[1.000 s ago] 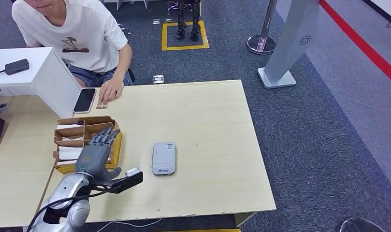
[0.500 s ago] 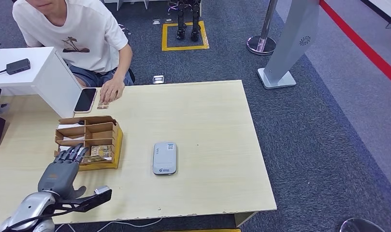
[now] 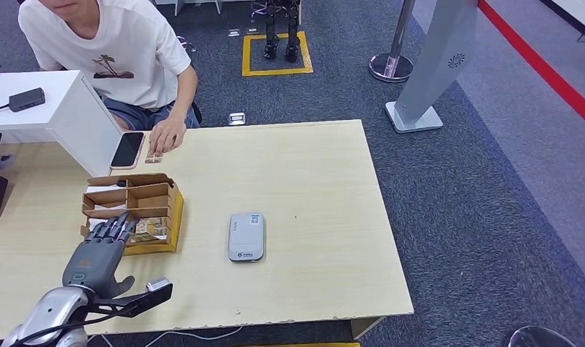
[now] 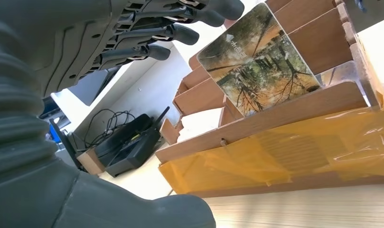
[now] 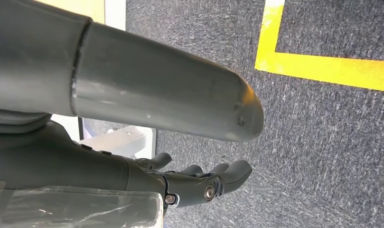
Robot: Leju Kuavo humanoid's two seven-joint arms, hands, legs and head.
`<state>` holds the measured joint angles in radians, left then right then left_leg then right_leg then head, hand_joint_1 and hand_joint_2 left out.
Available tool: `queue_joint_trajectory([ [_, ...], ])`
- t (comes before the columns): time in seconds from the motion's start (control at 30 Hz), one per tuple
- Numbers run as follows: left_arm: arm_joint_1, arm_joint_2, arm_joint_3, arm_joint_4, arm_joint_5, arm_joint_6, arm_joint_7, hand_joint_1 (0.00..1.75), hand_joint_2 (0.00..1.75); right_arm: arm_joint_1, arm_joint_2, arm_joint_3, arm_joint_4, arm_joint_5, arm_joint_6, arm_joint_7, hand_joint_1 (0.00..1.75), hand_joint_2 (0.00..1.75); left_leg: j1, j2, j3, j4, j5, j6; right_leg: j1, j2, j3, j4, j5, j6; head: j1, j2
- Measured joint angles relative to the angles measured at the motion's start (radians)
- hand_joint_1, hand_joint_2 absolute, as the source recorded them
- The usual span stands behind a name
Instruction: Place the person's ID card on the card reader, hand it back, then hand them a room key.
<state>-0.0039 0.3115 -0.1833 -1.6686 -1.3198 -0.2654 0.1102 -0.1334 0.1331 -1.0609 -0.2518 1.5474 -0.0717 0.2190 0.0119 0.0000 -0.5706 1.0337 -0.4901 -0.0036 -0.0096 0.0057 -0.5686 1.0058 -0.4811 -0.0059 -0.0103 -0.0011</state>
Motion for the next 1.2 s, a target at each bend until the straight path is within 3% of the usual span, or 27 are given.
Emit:
queue_joint_trajectory([
  [0.3,-0.037,-0.044,0.0,0.002,-0.049,0.059,0.001,0.0,1.75,0.0,0.0,0.0,0.0,0.017,0.002,0.01,0.0,0.0,0.0,0.0,0.0,0.0,0.0,0.0,0.0,0.0,0.0,0.0,0.0,0.0,0.0,0.0],
  [0.93,-0.149,-0.141,0.003,0.054,-0.139,0.085,0.002,0.0,1.75,-0.007,0.0,0.009,0.0,0.018,0.001,0.026,0.0,0.0,0.0,-0.001,0.0,0.0,0.001,0.0,0.0,0.0,0.0,0.0,0.001,0.0,0.0,0.0],
  [1.2,-0.158,-0.167,0.005,0.061,-0.158,0.079,-0.003,0.0,1.75,-0.008,0.0,0.009,0.0,0.018,-0.001,0.025,0.0,0.0,0.0,-0.001,0.0,0.0,0.0,0.0,0.0,0.0,0.0,0.0,0.001,0.0,0.0,0.0],
])
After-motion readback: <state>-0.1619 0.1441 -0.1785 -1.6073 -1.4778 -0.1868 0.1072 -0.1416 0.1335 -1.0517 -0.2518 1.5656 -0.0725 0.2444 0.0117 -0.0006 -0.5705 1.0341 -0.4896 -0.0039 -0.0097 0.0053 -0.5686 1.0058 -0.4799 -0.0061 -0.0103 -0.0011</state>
